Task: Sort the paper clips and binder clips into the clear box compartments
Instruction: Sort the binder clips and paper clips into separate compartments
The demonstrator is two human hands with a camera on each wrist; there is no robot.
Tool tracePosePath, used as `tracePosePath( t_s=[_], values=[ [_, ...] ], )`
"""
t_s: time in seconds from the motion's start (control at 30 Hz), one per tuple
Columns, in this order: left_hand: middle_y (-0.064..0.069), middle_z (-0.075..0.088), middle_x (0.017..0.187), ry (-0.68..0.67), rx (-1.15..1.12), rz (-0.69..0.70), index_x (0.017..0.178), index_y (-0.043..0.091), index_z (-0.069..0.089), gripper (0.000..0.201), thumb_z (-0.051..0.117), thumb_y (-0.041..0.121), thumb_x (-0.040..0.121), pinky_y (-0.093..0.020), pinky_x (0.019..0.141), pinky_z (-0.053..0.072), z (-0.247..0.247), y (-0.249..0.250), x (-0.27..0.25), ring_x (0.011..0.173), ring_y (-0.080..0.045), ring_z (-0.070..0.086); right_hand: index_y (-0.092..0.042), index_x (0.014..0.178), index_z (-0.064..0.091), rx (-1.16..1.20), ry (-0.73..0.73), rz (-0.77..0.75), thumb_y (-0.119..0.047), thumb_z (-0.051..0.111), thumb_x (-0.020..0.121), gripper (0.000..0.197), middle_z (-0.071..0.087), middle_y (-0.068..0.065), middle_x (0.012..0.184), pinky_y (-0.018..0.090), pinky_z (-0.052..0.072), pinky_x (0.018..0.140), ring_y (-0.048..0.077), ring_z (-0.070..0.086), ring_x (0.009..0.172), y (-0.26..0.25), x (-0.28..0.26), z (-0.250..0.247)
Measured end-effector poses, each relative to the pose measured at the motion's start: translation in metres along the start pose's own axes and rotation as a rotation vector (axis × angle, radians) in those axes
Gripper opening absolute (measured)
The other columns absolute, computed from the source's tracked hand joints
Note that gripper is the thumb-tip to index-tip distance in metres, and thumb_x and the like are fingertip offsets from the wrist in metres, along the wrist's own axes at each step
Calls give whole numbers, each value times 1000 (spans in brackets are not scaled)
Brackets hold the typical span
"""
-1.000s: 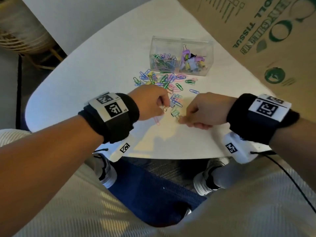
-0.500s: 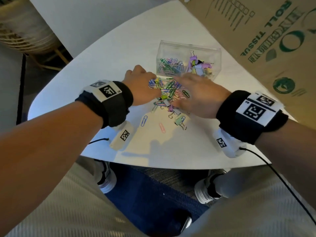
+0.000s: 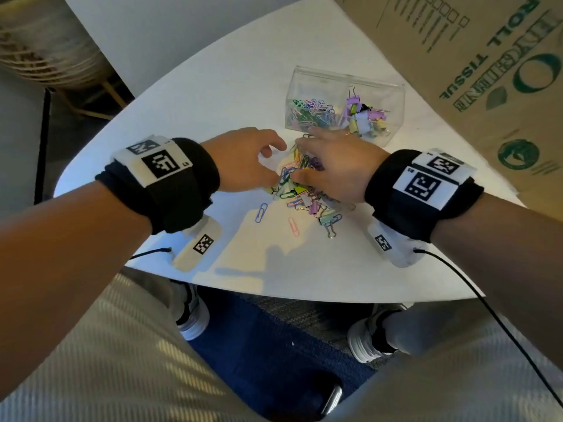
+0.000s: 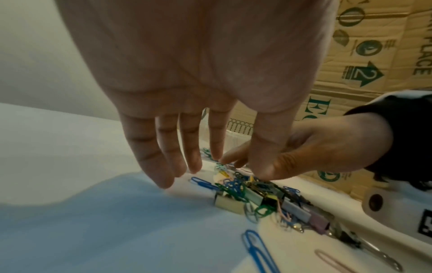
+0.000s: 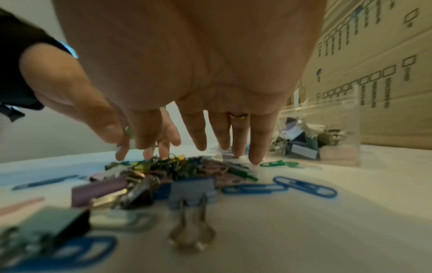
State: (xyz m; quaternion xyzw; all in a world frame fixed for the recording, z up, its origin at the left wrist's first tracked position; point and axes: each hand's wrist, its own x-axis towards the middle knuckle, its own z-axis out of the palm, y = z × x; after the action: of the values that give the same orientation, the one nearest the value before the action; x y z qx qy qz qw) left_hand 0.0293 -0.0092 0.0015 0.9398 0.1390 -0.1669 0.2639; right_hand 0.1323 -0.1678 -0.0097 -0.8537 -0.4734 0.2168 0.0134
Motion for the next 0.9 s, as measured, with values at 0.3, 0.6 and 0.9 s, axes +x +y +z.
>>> tracePosePath(
  t_s=[0.3,0.6,0.9],
  values=[
    [4,32,116,-231,255,127,143,41,23,99,84,28,66,-35,87,46,10,-2,-8,101,-22,52,-31,139,44,228,-3,8,-55,54,89,57,53,-2,132,30,40,96,15,50,117,8,-21,-12],
    [1,37,128,-51,116,169,143,36,26,104,82,53,58,-28,92,39,11,10,-2,103,-16,45,-37,150,-9,-43,-242,212,-72,79,45,141,9,-3,151,47,35,107,31,21,138,26,-56,-8],
    [0,40,98,4,183,87,127,18,50,71,79,45,68,-29,79,41,28,32,11,89,-20,48,-27,147,17,-12,-175,191,-55,87,50,123,29,11,125,42,48,92,34,53,103,-9,-28,3]
  ],
)
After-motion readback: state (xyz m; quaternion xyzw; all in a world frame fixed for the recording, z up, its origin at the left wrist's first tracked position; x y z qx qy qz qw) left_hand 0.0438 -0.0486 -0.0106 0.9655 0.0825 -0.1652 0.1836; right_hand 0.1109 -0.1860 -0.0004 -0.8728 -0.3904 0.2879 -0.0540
